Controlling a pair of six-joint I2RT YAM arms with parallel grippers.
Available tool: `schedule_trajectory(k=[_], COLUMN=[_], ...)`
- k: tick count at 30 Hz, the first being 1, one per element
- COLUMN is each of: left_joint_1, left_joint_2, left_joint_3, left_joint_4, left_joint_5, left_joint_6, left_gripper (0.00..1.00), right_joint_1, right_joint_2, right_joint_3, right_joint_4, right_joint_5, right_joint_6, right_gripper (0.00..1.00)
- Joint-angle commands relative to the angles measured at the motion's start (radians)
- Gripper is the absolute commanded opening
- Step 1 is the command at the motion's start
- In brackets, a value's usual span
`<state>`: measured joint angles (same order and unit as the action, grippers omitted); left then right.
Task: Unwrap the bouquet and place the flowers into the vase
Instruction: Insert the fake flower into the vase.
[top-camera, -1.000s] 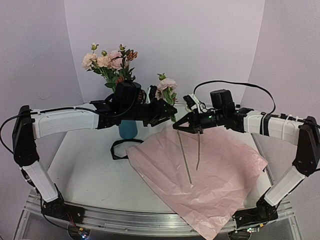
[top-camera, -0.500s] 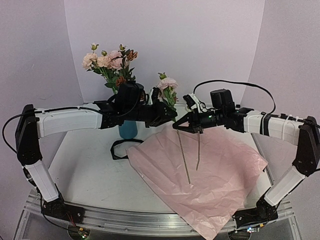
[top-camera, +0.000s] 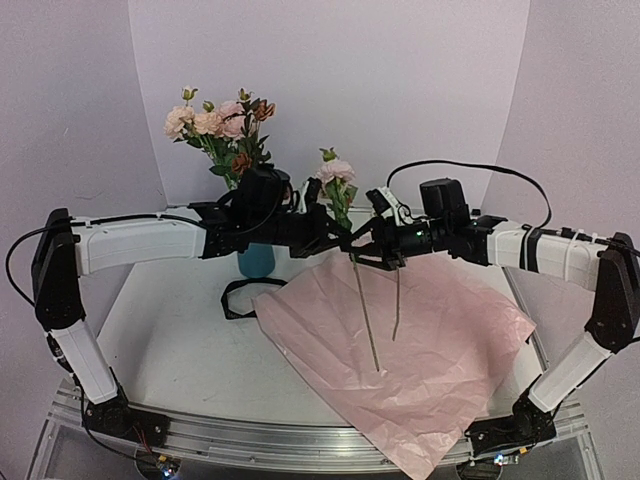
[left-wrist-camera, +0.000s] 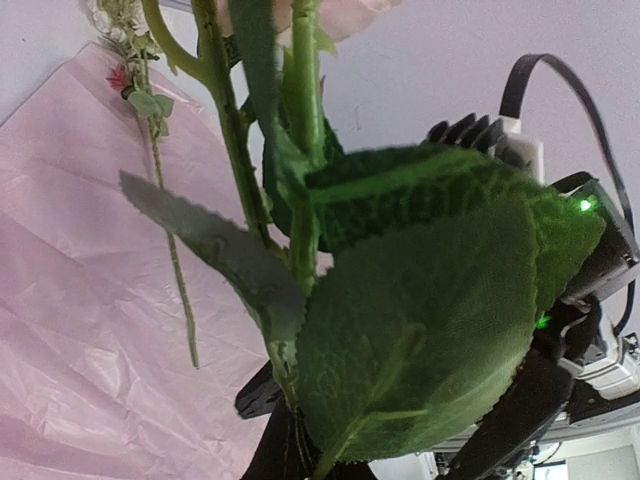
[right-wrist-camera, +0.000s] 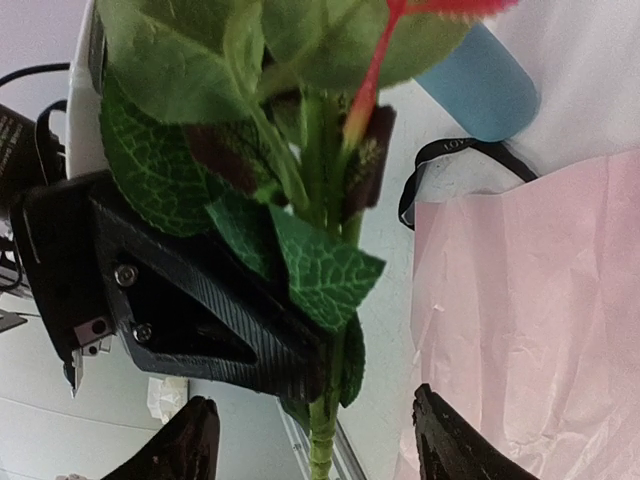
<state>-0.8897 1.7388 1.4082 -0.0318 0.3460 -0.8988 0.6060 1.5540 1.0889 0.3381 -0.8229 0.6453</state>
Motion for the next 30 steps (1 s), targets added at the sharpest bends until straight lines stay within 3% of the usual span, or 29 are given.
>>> schedule_trajectory(k=[1, 8, 13, 17, 23, 30], left_joint_1=[-0.003, -0.003, -0.003, -0.002, -0.002, -0.002], left_joint_2=[-0.078, -0.267, -0.512, -0.64, -0.655, -0.616], left_joint_3=[0.055, -0.026, -0.173, -0.19, -0.087, -0.001], left_joint_4=[-0.138, -0.313, -0.325, -0.321, -0.321, -0.298], left_joint_5=[-0.083, -0.342, -0.521, -0.664, -0.829, -0.858], left_joint_6=[0.145, 0.33, 0.422, 0.519, 0.669, 0.771], left_gripper=[0.0, 0.0, 0.0, 0.0, 0.0, 0.0], right_joint_1=[0.004, 0.001, -0.003, -0.006, -0.007, -0.009], right_joint_2=[-0.066, -0.115, -0.137, -0.132, -0.098, -0.065], right_joint_3=[-0.005, 0.0, 0.008, 0.015, 0.06, 0.126], right_joint_4=[0.008, -0.052, -0.079, -0.089, -0.099, -0.127], right_joint_5=[0.072, 0.242, 0.303, 0.314, 0.301, 0.297], right_joint_6=[-0.026, -0.062, -0.086, -0.091, -0.096, -0.113], right_gripper=[0.85, 0.88, 0.88, 0.89, 0.88, 0.88])
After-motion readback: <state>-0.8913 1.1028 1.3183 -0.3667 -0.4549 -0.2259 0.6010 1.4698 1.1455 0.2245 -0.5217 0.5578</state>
